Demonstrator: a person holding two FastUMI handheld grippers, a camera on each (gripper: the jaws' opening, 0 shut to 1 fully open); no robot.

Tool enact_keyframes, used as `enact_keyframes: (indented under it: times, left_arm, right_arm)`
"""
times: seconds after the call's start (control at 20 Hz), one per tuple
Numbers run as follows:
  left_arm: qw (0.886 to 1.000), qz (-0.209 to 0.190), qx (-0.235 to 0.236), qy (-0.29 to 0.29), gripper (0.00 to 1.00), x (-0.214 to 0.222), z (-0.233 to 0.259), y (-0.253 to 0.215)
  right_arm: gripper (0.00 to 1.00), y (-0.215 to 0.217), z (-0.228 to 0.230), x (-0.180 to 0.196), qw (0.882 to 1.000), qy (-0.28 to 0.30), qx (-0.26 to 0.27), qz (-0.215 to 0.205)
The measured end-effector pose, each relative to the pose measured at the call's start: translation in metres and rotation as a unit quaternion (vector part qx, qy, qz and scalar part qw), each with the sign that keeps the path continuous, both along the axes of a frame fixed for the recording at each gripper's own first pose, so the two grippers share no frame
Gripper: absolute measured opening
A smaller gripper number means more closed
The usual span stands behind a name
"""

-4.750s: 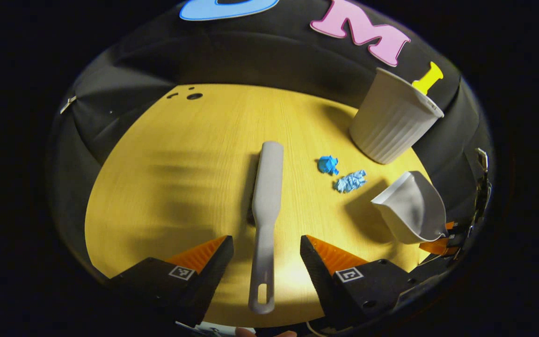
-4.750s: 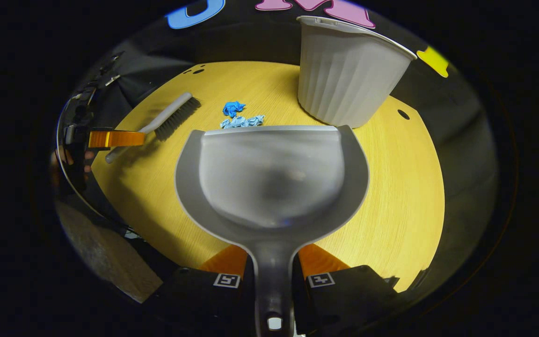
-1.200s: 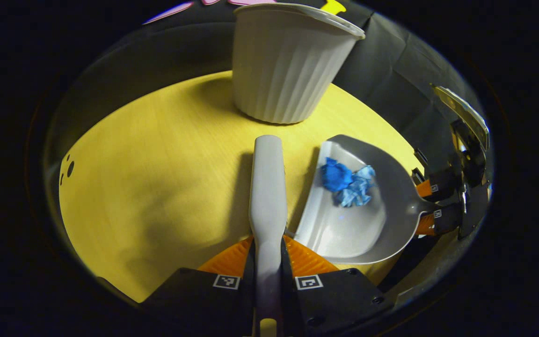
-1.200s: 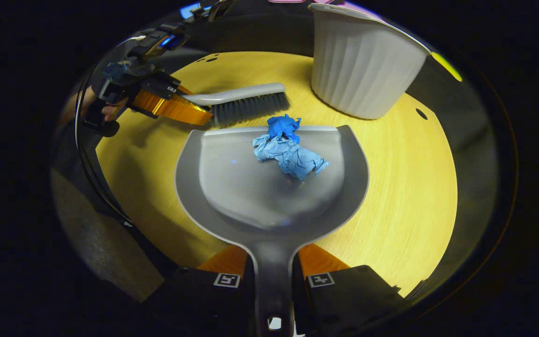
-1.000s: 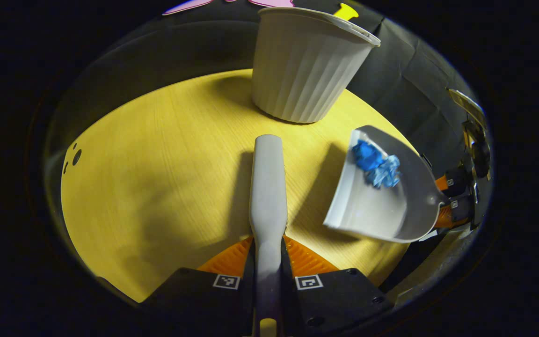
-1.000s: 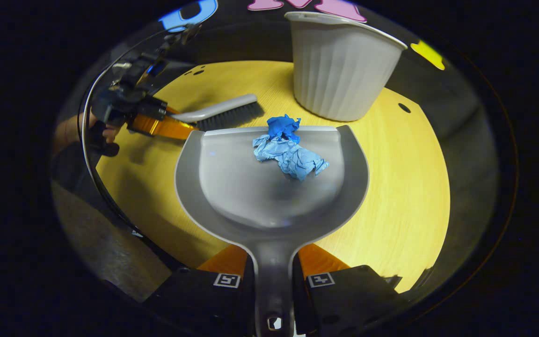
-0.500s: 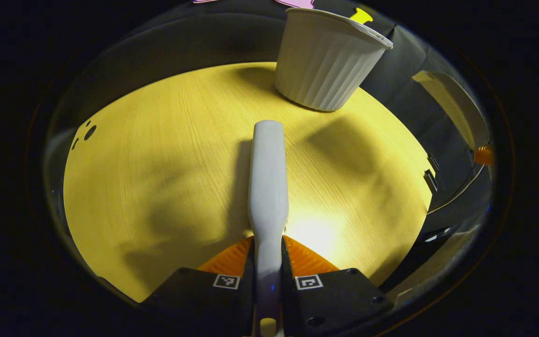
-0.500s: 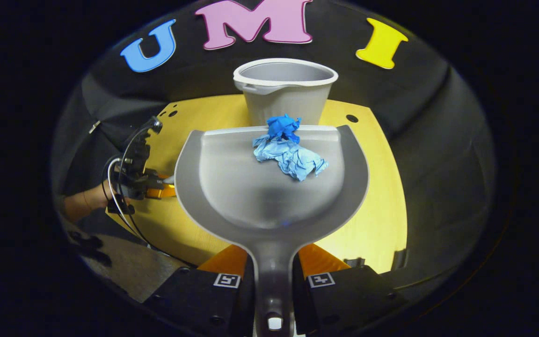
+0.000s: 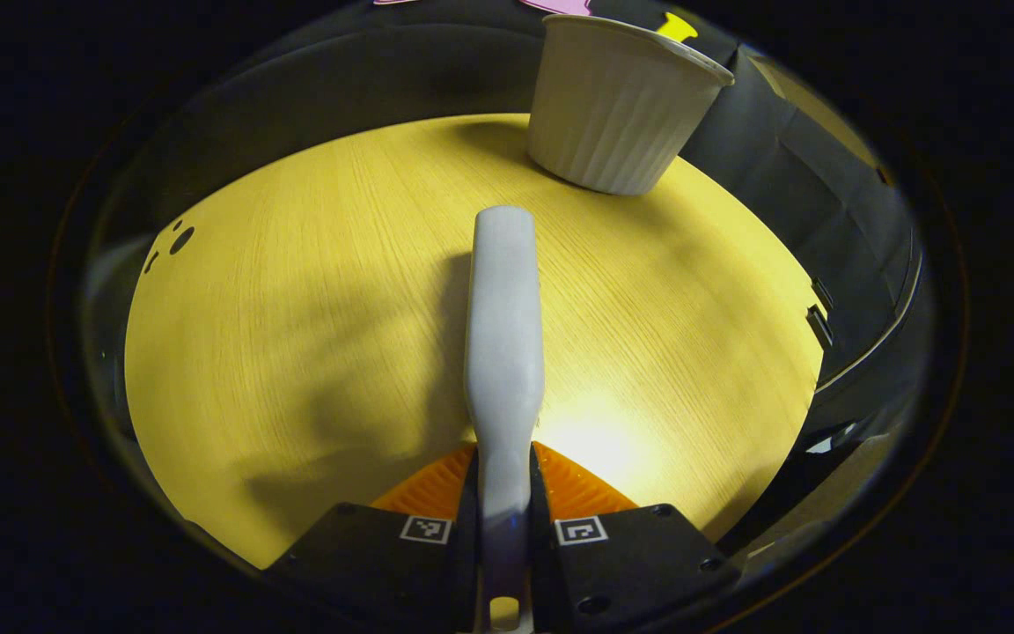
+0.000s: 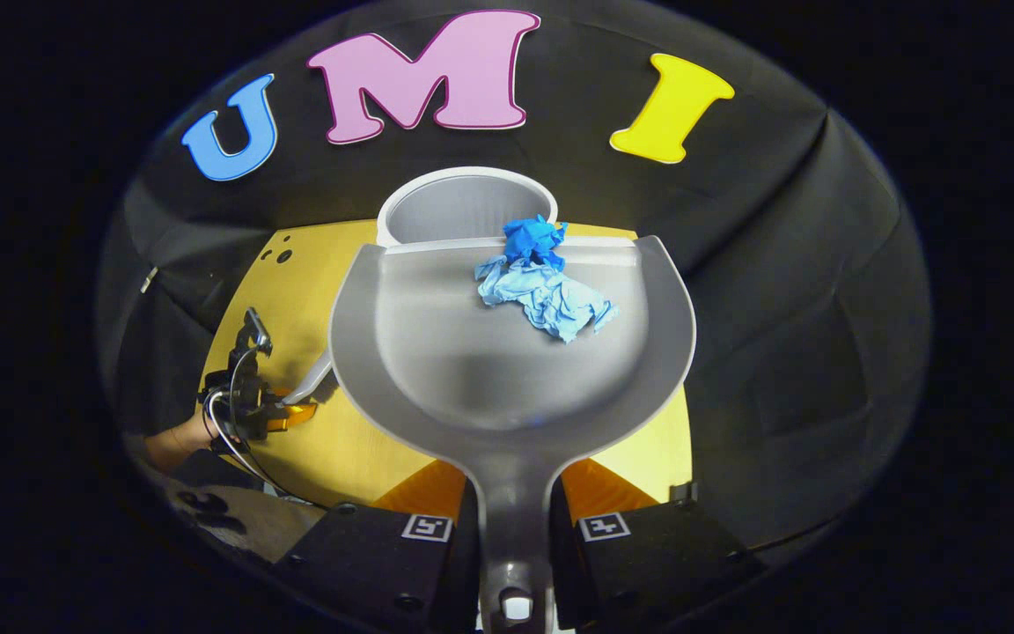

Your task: Pick up the small broom and dustpan from the desktop, sweep the trash into the dustpan with the broom, and then empty the trash into the garbage bin.

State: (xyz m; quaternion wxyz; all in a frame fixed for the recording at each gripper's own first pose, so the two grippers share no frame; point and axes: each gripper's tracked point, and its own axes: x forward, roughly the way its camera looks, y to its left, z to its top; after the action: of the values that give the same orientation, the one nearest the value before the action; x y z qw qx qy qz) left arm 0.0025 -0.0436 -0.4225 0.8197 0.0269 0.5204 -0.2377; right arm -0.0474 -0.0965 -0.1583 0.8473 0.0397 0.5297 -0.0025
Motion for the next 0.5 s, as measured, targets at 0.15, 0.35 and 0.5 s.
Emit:
enact_keyframes:
  times: [0.15,0.35,0.5]
  left_arm:
    - [1.0,0.0,0.007,0.001,0.29,0.0,-0.001,0.0]
    - [1.0,-0.004,0.003,0.005,0.29,-0.001,-0.001,0.001]
    - [1.0,0.001,-0.009,0.007,0.3,-0.002,-0.001,0.0]
  right_arm:
    - [0.37,-0.015,0.005,0.034,1.0,0.008,-0.02,0.016]
    - [0.37,-0.042,0.002,0.068,0.996,0.033,-0.075,0.044]
    - [0.37,-0.054,-0.004,0.086,0.99,0.062,-0.107,0.072]
